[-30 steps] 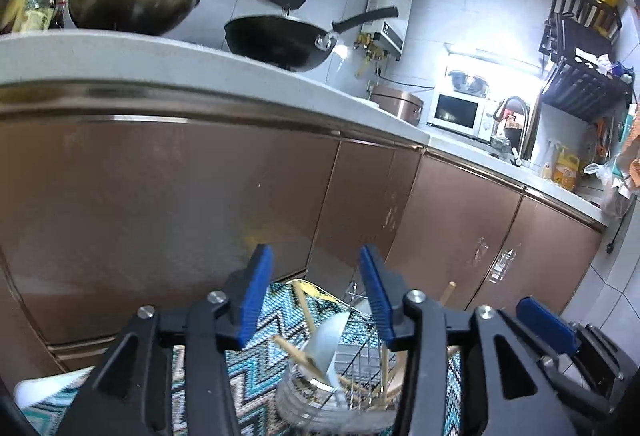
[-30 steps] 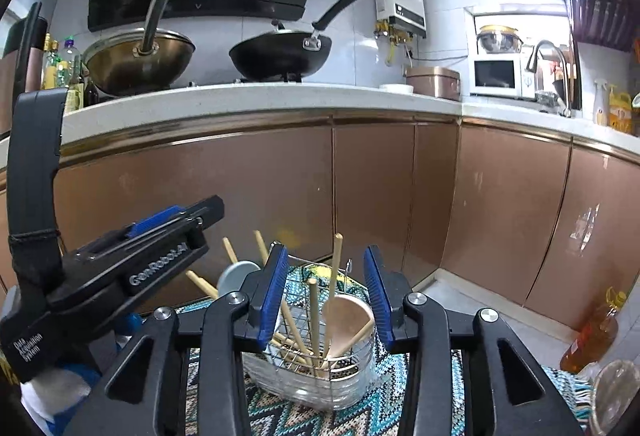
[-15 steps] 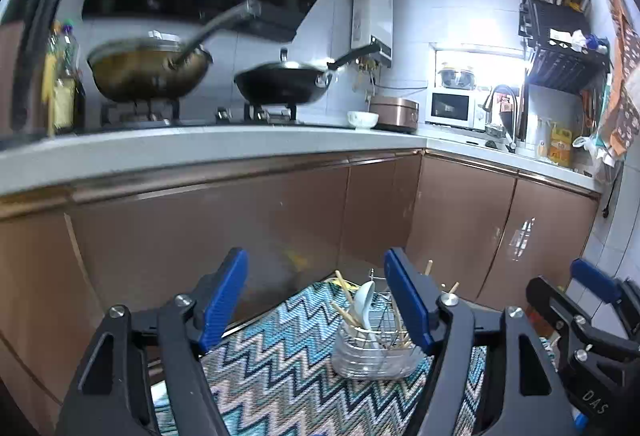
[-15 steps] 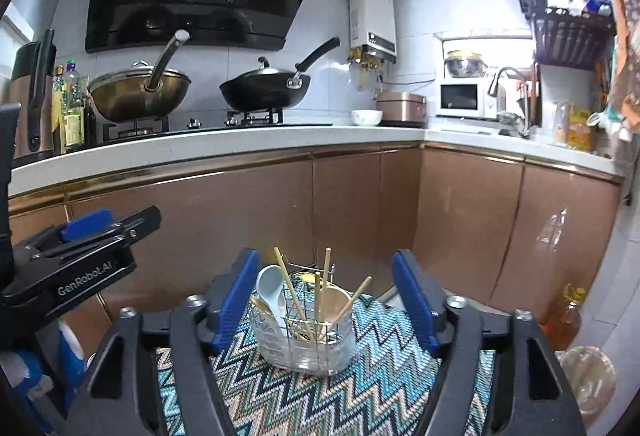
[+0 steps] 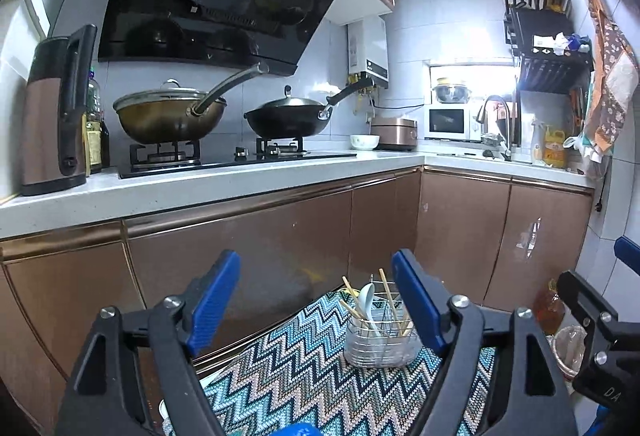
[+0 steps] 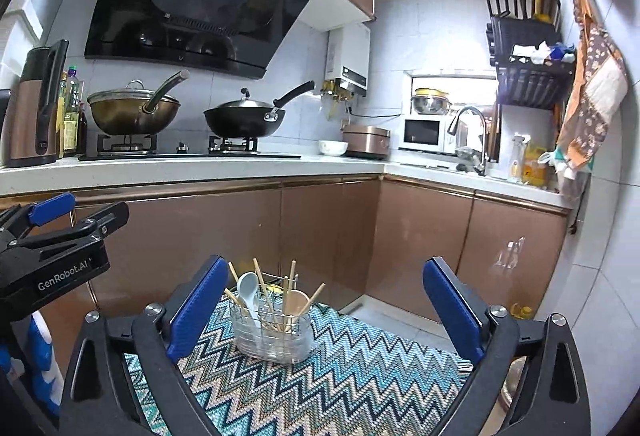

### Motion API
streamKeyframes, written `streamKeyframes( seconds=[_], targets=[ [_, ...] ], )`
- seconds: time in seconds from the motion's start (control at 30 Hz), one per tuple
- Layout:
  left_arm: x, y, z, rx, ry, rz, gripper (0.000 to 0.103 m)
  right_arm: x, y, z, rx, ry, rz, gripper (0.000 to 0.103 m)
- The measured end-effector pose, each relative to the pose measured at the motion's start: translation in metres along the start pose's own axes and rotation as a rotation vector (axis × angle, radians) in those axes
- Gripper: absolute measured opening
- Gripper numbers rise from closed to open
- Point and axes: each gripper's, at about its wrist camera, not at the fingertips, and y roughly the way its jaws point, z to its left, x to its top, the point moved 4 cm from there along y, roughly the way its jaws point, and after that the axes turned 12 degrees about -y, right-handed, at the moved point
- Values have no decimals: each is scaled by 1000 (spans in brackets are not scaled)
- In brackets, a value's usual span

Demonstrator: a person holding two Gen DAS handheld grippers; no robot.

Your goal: Organize utensils

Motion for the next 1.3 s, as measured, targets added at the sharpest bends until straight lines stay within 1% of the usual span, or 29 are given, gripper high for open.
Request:
streamKeyframes(
  seconds=[0.17, 0.47, 0.73, 1.3],
  targets=[
    [5, -17, -4, 4, 8, -23, 78, 0, -15, -4, -12, -1, -8, 100],
    [10, -29, -11, 11, 5, -23, 79, -3, -33, -24, -46, 42, -6, 101],
    [7, -25, -17, 29, 11, -12, 79, -3, -41, -41, -92, 54, -7, 102],
    [4, -8, -37, 46, 19, 1, 80, -6, -33, -64, -104, 54, -3, 102]
  ],
)
